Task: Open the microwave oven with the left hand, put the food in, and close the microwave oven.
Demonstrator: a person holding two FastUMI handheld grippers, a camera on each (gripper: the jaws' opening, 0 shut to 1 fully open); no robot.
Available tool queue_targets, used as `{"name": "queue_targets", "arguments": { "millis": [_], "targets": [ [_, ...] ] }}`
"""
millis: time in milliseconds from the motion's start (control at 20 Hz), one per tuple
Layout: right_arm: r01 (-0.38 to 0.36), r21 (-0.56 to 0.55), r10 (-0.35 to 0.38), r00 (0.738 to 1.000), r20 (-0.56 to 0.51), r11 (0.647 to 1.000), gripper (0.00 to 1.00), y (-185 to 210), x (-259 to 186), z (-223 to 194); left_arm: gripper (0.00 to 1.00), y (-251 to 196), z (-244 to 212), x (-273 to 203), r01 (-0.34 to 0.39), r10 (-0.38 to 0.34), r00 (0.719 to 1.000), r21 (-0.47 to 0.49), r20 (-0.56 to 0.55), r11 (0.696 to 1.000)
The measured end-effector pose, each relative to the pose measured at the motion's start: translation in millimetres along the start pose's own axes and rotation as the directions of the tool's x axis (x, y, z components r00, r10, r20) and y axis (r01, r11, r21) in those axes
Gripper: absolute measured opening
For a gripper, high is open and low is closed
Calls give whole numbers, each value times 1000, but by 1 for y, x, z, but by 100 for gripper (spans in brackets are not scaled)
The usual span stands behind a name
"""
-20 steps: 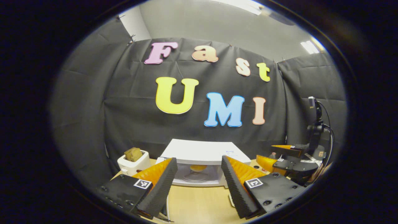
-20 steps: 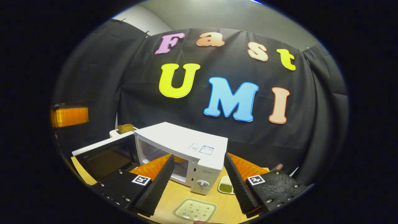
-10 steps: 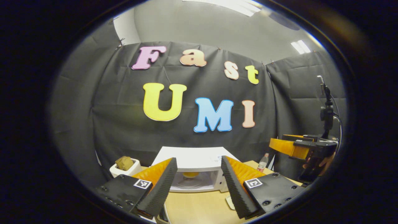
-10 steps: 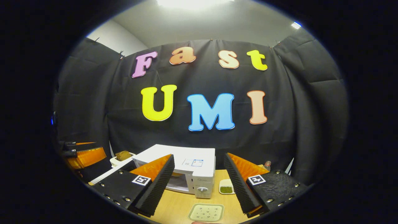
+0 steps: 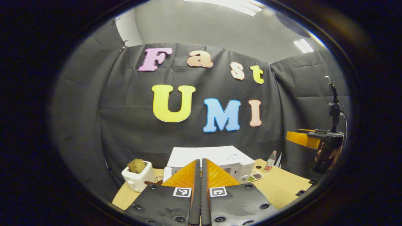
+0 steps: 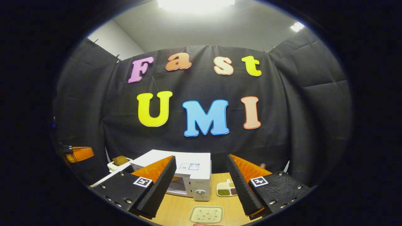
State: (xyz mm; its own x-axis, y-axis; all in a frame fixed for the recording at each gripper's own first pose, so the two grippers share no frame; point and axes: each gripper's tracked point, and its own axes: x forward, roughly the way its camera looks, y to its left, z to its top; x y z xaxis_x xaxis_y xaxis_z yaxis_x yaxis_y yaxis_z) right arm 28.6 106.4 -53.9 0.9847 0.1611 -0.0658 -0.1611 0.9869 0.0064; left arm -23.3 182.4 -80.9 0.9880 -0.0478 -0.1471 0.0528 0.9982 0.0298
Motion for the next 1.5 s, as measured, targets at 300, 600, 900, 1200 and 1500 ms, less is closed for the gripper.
{"name": "queue_targets", "arguments": {
  "millis": [300, 600, 900, 1200, 1500],
  "targets": [
    [0, 16, 0, 1000, -1, 1000, 98, -5, 3, 0, 6, 91, -64, -51, -122, 122, 982, 13, -143, 992],
    [-29, 26, 29, 999, -12, 999, 98, -4, 11, 0, 7, 101, -160, -72, -184, 160, 935, -50, -316, 982],
    [-38, 8, 38, 999, -23, 999, 98, -11, 21, 0, 7, 66, -190, -73, -154, 112, 911, -74, -397, 985],
    [-44, 18, 45, 999, -26, 999, 98, -17, 31, 1, 7, 16, -205, -50, -81, 14, 902, -138, -431, 987],
    [-26, 45, 27, 999, -35, 999, 98, -41, 32, 0, 7, -49, -204, -8, 50, -114, 891, -156, -439, 987]
  ]
}}
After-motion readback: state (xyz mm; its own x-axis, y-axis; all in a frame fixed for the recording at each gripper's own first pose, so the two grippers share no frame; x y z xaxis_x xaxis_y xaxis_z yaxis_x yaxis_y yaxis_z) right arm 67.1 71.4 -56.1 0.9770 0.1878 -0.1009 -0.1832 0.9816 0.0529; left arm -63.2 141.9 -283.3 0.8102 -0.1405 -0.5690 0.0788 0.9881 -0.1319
